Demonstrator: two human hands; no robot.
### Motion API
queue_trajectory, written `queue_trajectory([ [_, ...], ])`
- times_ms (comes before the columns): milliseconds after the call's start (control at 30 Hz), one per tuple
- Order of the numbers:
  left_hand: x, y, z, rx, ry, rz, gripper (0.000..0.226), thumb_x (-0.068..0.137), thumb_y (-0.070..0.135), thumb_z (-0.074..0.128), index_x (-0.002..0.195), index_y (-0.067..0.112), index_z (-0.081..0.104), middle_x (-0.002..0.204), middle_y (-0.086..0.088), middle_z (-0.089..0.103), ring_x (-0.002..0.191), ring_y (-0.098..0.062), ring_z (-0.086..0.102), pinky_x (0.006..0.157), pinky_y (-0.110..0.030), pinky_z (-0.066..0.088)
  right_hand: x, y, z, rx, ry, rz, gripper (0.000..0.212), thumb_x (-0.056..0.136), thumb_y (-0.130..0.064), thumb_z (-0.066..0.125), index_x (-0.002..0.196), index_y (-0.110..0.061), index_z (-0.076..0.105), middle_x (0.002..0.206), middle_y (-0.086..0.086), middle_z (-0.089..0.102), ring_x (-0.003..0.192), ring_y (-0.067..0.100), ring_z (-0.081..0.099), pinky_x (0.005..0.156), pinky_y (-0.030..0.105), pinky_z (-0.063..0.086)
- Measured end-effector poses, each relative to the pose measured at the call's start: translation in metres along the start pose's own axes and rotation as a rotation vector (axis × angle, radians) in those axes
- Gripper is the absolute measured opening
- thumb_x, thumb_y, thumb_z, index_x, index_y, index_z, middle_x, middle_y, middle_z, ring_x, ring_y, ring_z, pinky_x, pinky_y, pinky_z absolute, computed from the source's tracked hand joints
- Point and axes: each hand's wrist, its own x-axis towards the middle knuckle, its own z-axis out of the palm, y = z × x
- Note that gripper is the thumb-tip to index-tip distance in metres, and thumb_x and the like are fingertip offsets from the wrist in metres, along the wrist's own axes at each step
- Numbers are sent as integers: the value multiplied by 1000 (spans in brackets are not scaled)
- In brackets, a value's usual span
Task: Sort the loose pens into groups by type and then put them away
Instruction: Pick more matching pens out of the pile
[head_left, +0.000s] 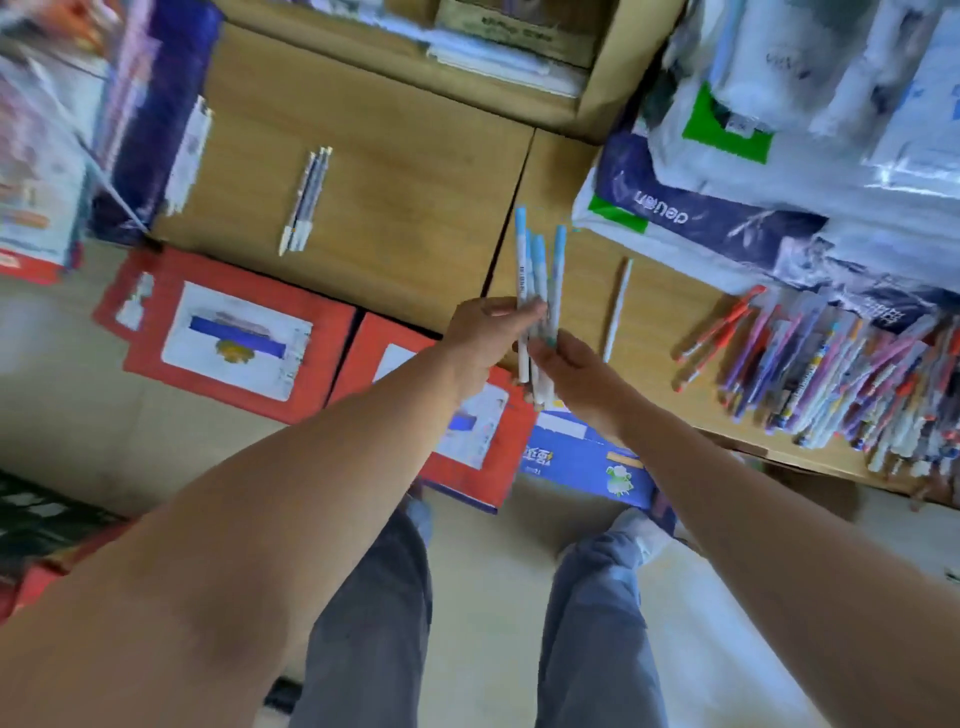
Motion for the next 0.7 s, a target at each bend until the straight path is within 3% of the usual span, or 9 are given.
queue_trajectory([
  [133, 7, 20, -80, 88, 19, 15, 17, 89, 25, 67, 92, 9, 65, 41, 15, 51, 33, 4, 45, 38, -9, 34, 33, -34, 58, -22, -11, -27, 22, 103, -24, 40, 87, -11, 48, 67, 3, 56, 49, 11, 48, 52, 25, 41],
  [200, 9, 30, -109, 166, 13, 26, 24, 88, 34, 67, 87, 10, 62, 35, 13, 39, 30, -1, 37, 35, -12, 28, 46, -48, 79, -99, -26, -43, 24, 103, -26, 39, 83, -15, 46, 68, 2, 56, 52, 14, 48, 55, 28, 42],
  [267, 12, 37, -129, 190, 27, 21, 29, 84, 39, 70, 76, 13, 58, 40, 13, 40, 31, -1, 39, 34, -11, 28, 55, -59, 95, -218, -97, -36, 25, 102, -34, 38, 85, -18, 46, 73, 1, 58, 57, 14, 53, 62, 32, 46],
  [433, 25, 49, -156, 222, -26, 72, 21, 90, 27, 64, 78, 12, 57, 68, -3, 56, 61, -17, 56, 52, -22, 40, 72, -83, 120, -190, -175, 61, 27, 102, -33, 39, 107, -8, 49, 84, 3, 66, 69, 11, 66, 76, 33, 55],
  [500, 29, 55, -161, 253, -48, 71, 19, 89, 24, 62, 76, 11, 57, 67, -4, 57, 57, -15, 55, 52, -23, 40, 79, -89, 120, -152, -171, 32, 19, 102, -25, 41, 112, -10, 48, 86, 6, 67, 73, 14, 67, 75, 30, 56],
  [600, 34, 61, -162, 250, -17, 58, 14, 86, 19, 63, 75, 11, 58, 59, 1, 53, 42, -5, 50, 40, -16, 35, 89, -94, 118, -143, -130, -3, 11, 101, -22, 45, 105, -14, 50, 80, 5, 66, 72, 18, 66, 71, 31, 55],
  [700, 42, 63, -158, 298, 41, 75, 14, 83, 22, 62, 73, 13, 59, 61, 2, 53, 53, -10, 51, 52, -23, 40, 97, -96, 116, -241, -96, 10, 23, 101, -30, 44, 100, -9, 53, 75, 2, 64, 70, 18, 62, 73, 37, 52],
])
